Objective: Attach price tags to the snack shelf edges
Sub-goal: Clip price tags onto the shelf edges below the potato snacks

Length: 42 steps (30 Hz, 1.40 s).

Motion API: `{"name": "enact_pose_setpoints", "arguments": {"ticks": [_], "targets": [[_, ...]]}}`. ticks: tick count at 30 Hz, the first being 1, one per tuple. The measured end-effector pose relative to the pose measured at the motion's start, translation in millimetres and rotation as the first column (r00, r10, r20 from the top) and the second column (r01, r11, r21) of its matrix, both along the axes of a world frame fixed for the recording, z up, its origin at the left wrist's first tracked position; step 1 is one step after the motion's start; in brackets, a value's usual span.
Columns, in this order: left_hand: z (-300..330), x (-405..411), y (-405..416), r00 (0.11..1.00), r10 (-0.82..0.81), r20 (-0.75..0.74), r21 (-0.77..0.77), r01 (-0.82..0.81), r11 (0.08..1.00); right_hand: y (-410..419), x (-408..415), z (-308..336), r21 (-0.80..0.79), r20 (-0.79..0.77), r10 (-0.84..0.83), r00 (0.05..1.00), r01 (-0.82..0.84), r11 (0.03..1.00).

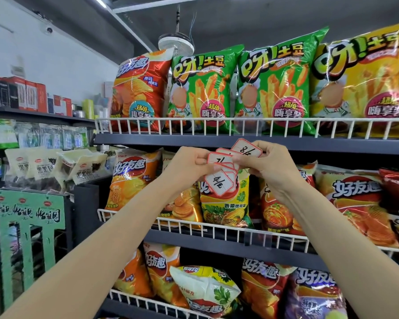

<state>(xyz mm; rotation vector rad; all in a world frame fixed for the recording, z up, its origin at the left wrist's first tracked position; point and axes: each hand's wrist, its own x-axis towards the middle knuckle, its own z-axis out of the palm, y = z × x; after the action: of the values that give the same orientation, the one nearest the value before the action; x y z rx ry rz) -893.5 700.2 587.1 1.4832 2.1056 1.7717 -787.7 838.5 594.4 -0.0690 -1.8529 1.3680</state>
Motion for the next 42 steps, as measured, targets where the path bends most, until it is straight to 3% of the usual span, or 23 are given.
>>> {"name": "enact_pose_setpoints", "arguments": {"ticks": [4, 14, 23, 33, 38, 42], "targets": [[-4.0, -3.4, 2.9, 1.000, -0.002, 0.018, 0.008, 0.002, 1.000, 10.9, 5.0, -1.6, -0.060, -0.003, 0.021, 1.000, -0.022, 0.998], [-3.1, -3.6, 13.6, 0.999, -0.030, 0.027, 0.036, 0.029, 0.999, 13.9, 9.4, 1.2, 0.034, 0.099, 0.015, 0.995, -0.018, 0.999], [7.0, -2.0, 29.0, 0.998, -0.030, 0.063, 0.061, 0.026, 0.998, 22.8, 7.5, 4.2, 0.010, 0.038, -0.006, 0.999, 0.005, 1.000], [15.8, -5.2, 35.7, 0.996, -0.064, 0.057, 0.032, 0.063, 0.998, 30.1, 9.3, 17.7, 0.294, 0.122, -0.147, 0.982, 0.106, 0.950], [22.0, -1.6, 43.6, 0.995, -0.079, 0.058, 0.072, 0.074, 0.995, 30.4, 7.9, 25.1, 0.530, -0.065, -0.357, 0.932, 0.335, 0.779], [33.1, 1.8, 48.9, 0.999, -0.033, 0.041, 0.099, 0.029, 0.995, 36.6, 3.8, 33.7, 0.482, -0.127, -0.355, 0.926, 0.370, 0.794]]}}
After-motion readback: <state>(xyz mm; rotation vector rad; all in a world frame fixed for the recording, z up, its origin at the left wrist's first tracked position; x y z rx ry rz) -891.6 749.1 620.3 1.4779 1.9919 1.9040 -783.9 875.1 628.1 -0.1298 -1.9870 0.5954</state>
